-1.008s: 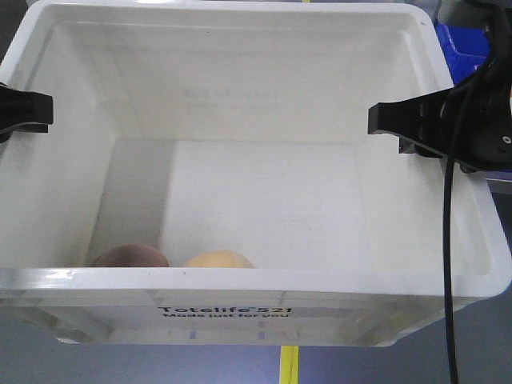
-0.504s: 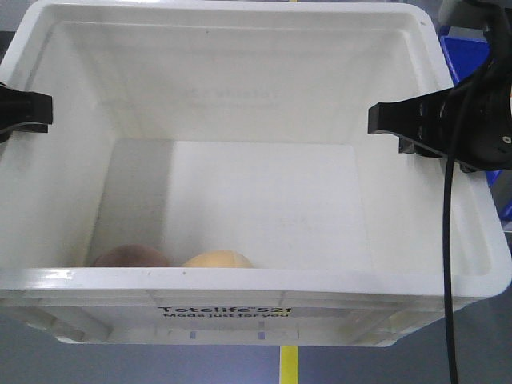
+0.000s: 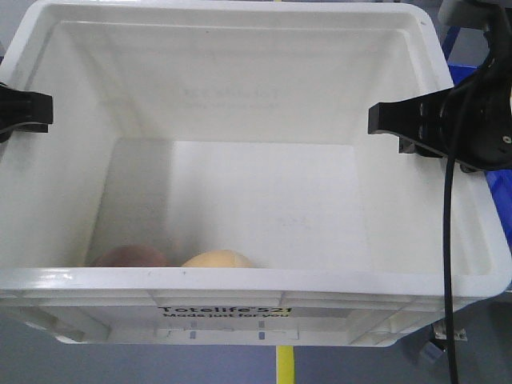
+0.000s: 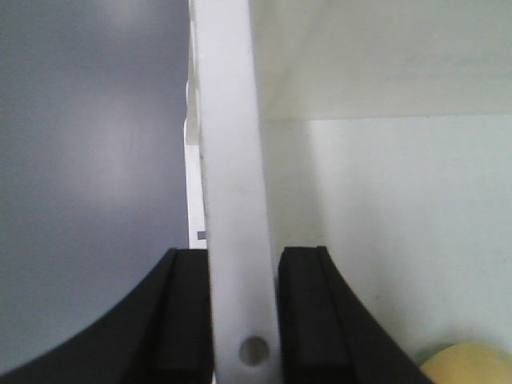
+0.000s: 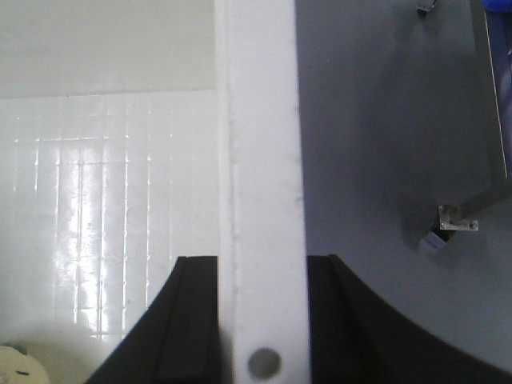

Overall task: Place moving items into box and shelve
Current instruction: 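Keep holding the tote with both grippers as the base keeps driving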

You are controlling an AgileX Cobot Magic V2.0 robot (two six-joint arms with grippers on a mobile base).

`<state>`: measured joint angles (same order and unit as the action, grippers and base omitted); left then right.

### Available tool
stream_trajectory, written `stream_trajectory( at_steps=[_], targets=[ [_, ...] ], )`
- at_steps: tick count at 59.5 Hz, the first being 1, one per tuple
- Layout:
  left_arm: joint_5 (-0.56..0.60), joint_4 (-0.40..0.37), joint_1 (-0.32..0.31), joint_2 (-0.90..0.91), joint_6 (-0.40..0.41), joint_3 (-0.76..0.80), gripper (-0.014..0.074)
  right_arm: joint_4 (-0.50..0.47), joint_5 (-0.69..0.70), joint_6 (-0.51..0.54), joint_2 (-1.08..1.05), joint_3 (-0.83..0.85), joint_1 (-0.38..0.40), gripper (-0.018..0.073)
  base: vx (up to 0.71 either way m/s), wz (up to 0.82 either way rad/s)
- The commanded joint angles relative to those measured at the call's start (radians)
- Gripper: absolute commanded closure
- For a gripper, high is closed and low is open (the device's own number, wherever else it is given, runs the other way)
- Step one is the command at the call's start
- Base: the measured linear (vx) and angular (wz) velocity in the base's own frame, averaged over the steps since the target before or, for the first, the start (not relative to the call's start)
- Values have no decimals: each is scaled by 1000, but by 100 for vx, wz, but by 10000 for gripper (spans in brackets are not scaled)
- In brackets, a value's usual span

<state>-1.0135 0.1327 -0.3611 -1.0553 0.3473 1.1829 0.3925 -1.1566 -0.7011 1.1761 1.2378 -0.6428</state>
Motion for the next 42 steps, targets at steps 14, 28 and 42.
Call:
stream_trajectory(
  at_steps=[14,28,42],
  targets=[
    [81,108,7,25,5,35,530,134,38,-4,-43,37,13,432,43,-4],
    [81,108,7,25,5,35,530,134,38,-4,-43,37,13,432,42,-1],
    [81,108,7,25,5,35,530,134,38,-4,-43,37,13,432,42,0]
  ],
)
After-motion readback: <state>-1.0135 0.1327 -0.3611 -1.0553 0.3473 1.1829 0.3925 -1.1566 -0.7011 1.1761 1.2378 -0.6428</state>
